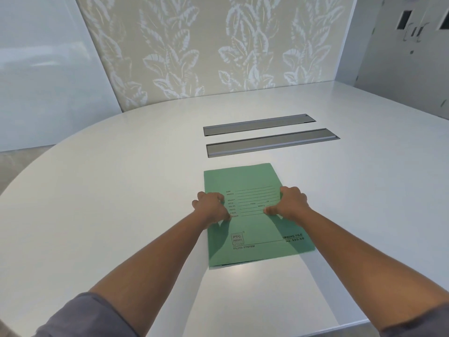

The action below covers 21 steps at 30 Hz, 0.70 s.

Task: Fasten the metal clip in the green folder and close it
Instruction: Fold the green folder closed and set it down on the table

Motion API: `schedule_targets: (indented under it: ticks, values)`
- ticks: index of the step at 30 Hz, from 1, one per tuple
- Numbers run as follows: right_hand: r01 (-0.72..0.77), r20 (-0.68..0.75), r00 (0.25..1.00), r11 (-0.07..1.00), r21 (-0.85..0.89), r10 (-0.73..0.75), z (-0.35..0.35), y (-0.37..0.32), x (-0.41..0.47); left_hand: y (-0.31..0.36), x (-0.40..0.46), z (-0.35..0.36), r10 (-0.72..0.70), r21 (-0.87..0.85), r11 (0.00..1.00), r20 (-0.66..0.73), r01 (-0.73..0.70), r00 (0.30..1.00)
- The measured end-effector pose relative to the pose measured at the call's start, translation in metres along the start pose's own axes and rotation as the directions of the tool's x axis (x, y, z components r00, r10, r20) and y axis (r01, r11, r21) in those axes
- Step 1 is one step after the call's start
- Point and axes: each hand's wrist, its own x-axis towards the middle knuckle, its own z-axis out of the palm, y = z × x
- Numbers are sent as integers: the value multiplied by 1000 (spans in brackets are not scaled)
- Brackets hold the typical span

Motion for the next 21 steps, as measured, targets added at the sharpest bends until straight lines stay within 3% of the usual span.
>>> schedule_targets:
  ticks: [3, 5, 7, 9, 13, 18, 21]
  values:
    - [-26, -15, 1000, 995, -95, 25, 0, -4, -4, -2, 0, 0, -86, -286, 956, -39, 71, 996]
    - [-27, -4, 1000, 996, -80, 27, -1, -3, -3, -5, 3, -5, -150, -562, 822, -51, 96, 987]
    - [-25, 8, 1000, 997, -67, 25, -1, -4, -3, -7, 6, -14, -229, -747, 641, 37, 179, 973]
    - [-19, 9, 1000, 999, -48, 20, -1, -4, -4, -8, 4, -18, -221, -799, 552, 133, 237, 966]
    - [-4, -3, 1000, 1000, 29, 4, 0, -2, -4, -10, 2, -17, -94, -830, 523, 169, 193, 981]
    - [106, -23, 994, 891, 442, -107, -2, 1, 0, -18, 8, -30, -74, -903, 400, 136, 154, 988]
    - [139, -56, 990, 806, 575, -131, -2, -6, 3, -22, 13, -43, -98, -916, 381, 95, 126, 991]
